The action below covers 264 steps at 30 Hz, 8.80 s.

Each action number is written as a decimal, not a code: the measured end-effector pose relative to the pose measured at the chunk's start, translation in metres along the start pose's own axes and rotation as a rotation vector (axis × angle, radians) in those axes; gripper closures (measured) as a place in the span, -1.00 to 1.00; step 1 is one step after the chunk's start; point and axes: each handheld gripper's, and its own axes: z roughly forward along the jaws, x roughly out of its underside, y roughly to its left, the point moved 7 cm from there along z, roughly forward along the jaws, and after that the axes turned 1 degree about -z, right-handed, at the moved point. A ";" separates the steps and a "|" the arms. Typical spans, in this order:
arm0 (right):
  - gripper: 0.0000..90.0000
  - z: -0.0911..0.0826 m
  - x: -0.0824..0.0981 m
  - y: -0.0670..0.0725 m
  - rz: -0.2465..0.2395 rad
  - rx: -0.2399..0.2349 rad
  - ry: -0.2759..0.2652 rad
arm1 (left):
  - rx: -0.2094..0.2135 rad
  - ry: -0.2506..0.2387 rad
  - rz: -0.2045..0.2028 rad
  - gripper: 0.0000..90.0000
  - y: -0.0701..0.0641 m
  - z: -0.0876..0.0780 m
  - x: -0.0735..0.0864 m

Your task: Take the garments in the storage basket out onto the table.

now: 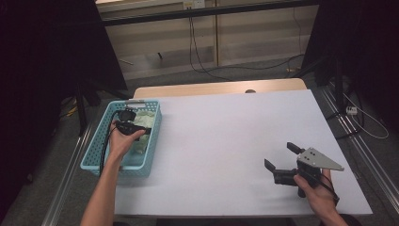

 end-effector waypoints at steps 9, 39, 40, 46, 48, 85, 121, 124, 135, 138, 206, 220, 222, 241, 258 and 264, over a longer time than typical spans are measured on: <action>-0.98 0.001 0.001 0.001 0.002 -0.003 0.005 | -0.006 0.072 0.047 -0.85 -0.002 0.009 0.007; -0.98 0.001 0.001 0.001 -0.006 -0.002 0.010 | -0.006 0.147 0.024 0.31 -0.008 -0.001 0.009; -0.98 0.002 0.001 0.001 -0.011 -0.004 0.011 | -0.005 0.154 0.033 0.37 -0.008 -0.001 0.009; -0.98 0.002 0.002 0.002 -0.012 -0.005 0.013 | -0.017 0.161 0.008 0.57 -0.008 -0.002 0.009; -0.98 0.002 0.001 0.002 -0.011 -0.004 0.010 | -0.022 0.168 0.019 0.61 -0.008 -0.002 0.008; -0.98 0.002 0.001 0.004 0.003 -0.020 0.011 | -0.014 -0.028 -0.021 0.64 -0.007 -0.039 0.006; -0.98 0.003 0.001 0.004 -0.010 -0.025 0.013 | -0.008 -0.353 -0.024 0.64 -0.012 -0.091 0.003; -0.98 0.003 0.001 0.005 -0.011 -0.026 0.012 | -0.019 -0.382 -0.025 0.63 -0.012 -0.094 0.002; -0.98 0.003 0.001 0.005 -0.010 -0.026 0.011 | -0.023 -0.494 -0.024 0.63 -0.012 -0.108 -0.003; -0.98 0.003 0.001 0.006 -0.014 -0.030 0.012 | -0.026 -0.544 -0.023 0.63 -0.014 -0.114 -0.005; -0.99 0.004 0.000 0.007 -0.013 -0.040 0.006 | 0.249 -0.709 0.139 0.62 -0.120 -0.161 -0.037; -0.99 0.003 0.000 0.007 -0.015 -0.040 0.006 | 0.289 -0.684 0.187 0.62 -0.148 -0.151 -0.044; -0.99 0.004 0.000 0.007 -0.014 -0.039 0.007 | 0.309 -0.687 0.184 0.62 -0.154 -0.151 -0.047; -0.99 0.004 0.000 0.008 -0.017 -0.046 0.008 | 0.389 -0.668 0.245 0.62 -0.201 -0.141 -0.061; -0.99 0.004 0.000 0.008 -0.018 -0.049 0.009 | 0.427 -0.584 0.236 0.60 -0.223 -0.111 -0.065; -0.98 0.004 0.001 0.008 -0.018 -0.050 0.010 | 0.459 -0.553 0.246 0.60 -0.234 -0.099 -0.062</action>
